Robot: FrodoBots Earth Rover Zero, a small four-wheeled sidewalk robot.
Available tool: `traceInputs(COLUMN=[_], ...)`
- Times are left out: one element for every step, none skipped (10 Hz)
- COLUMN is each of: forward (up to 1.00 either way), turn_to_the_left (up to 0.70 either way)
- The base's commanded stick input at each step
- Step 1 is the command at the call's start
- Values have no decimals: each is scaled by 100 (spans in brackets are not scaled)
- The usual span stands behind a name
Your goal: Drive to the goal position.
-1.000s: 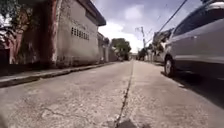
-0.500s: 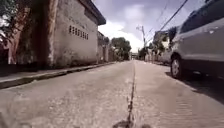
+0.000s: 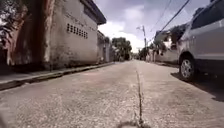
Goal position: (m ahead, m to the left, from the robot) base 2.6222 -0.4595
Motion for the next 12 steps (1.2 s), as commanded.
traceInputs(forward=[85,85,85,85,85,85,85,85,85,85,85,85], turn_to_the_left=[1,1,1,1,1,1,1,1,1,1,1,1])
